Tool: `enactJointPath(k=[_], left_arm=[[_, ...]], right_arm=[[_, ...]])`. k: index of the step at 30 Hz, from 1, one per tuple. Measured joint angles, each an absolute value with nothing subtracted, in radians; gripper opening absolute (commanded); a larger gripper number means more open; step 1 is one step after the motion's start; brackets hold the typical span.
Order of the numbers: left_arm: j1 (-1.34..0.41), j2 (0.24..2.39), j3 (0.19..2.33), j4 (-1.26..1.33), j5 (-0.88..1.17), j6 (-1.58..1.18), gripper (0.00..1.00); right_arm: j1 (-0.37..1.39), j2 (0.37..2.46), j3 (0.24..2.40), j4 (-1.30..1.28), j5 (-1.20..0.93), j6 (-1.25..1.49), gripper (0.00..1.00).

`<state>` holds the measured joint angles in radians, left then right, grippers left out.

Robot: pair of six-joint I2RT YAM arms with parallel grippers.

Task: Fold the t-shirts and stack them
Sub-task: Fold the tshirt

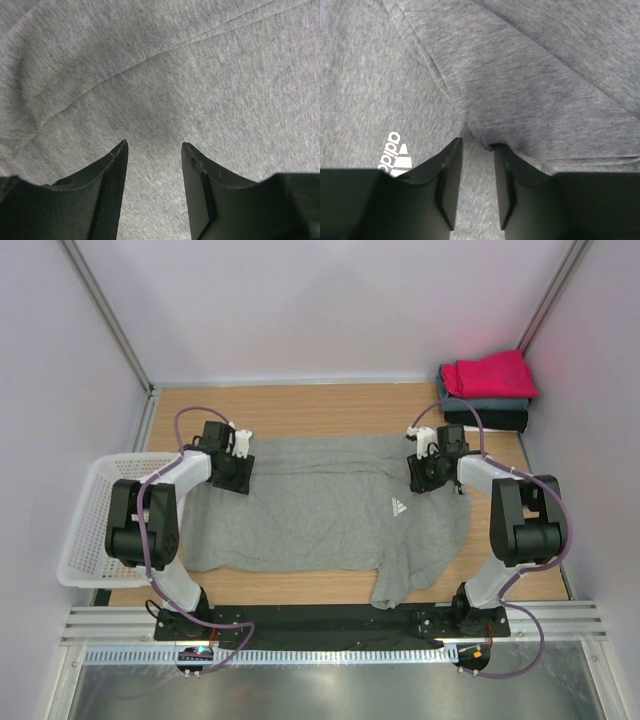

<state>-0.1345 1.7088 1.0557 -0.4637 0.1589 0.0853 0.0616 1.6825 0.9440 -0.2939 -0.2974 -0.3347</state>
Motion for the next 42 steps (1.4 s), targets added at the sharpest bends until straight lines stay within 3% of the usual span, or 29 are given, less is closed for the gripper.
enactJointPath(k=[4,12,23,26,27,29,42], left_arm=[[-0.134,1.709,1.055,-0.462,0.159,0.085,0.48],[-0.134,1.709,1.05,-0.463,0.159,0.085,0.48],[-0.134,1.709,1.05,-0.462,0.159,0.085,0.48],[-0.134,1.709,1.05,-0.462,0.159,0.085,0.47],[-0.134,1.709,1.05,-0.462,0.159,0.085,0.47],[-0.134,1.709,1.05,-0.462,0.159,0.085,0.47],[-0.134,1.708,1.05,-0.463,0.159,0.085,0.47]], right_arm=[[0.062,1.693,0.945,-0.275,-0.288,-0.326,0.13],[0.062,1.635,0.938,-0.263,-0.284,-0.308,0.01],[0.067,1.468,0.939,-0.353,-0.378,-0.272,0.02],[0.07,1.468,0.939,-0.393,-0.403,-0.27,0.11],[0.071,1.468,0.939,-0.402,-0.411,-0.269,0.22],[0.072,1.468,0.939,-0.414,-0.42,-0.267,0.29],[0.144,1.432,0.944,-0.492,-0.419,-0.269,0.31]])
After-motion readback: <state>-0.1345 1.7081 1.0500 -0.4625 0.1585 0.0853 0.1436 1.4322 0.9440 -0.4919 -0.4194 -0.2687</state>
